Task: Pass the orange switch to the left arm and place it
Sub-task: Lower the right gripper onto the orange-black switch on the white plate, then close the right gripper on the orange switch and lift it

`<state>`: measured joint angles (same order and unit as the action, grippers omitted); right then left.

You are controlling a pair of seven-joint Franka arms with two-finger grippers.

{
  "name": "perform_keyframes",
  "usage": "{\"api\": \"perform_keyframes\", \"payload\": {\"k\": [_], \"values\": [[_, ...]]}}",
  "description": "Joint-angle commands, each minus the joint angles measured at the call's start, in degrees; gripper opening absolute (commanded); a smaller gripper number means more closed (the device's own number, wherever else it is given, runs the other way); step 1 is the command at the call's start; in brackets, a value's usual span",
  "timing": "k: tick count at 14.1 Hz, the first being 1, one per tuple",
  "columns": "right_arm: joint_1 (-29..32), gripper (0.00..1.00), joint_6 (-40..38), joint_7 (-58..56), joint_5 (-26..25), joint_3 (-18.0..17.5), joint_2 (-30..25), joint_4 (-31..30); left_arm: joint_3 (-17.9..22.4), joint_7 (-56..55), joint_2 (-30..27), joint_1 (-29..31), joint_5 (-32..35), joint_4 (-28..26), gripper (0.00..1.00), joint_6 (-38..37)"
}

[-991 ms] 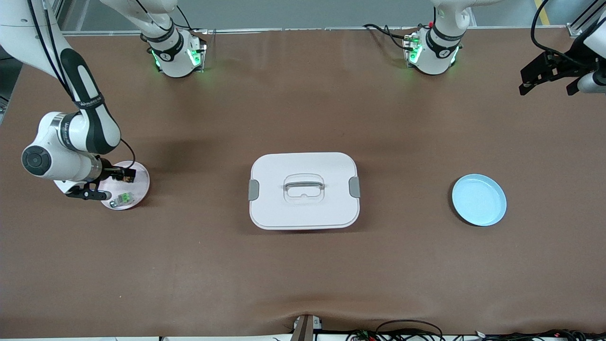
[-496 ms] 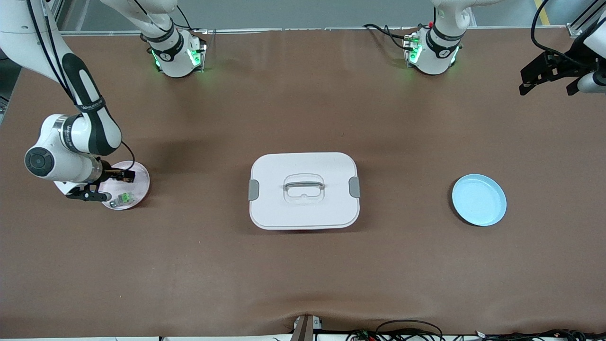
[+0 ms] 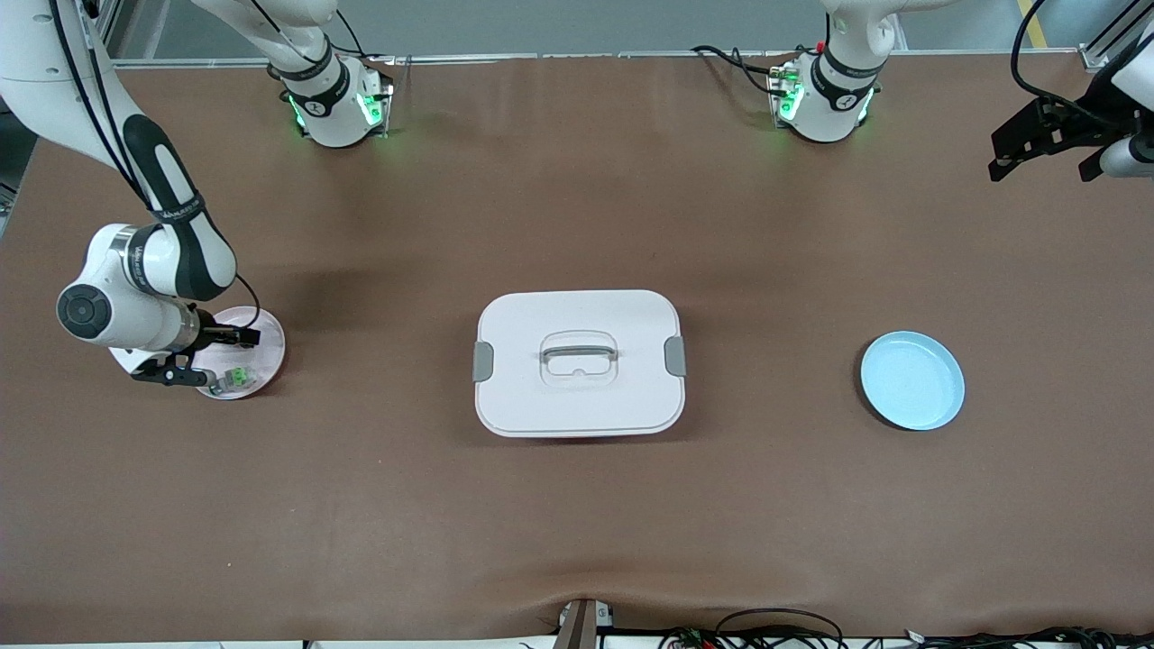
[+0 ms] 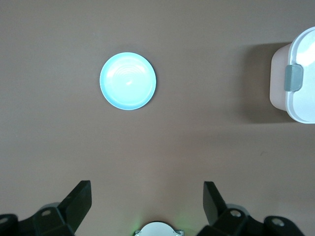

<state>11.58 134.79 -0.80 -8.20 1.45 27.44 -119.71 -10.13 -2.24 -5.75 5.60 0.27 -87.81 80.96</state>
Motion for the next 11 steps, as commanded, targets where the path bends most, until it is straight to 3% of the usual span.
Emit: {"api": "perform_keyframes", "payload": {"k": [1, 6, 11], "values": [[0.81, 1.00, 0.22, 0.01, -1.38, -0.57, 0.16, -0.09, -0.24, 0.83, 0.30, 0.20, 1.05, 1.24, 1.00, -0.89], [1.17, 1.00, 0.13, -0.26, -1.38, -0.57, 0.16, -0.61, -0.15, 0.92, 0.21, 0.20, 1.05, 1.33, 1.00, -0.89], [1.17, 0.57, -0.05, -0.87, -1.38, -0.65, 0.25, -0.61, -0.33, 0.66, 0.21, 0.12, 1.05, 1.33, 1.00, -0.89]]}}
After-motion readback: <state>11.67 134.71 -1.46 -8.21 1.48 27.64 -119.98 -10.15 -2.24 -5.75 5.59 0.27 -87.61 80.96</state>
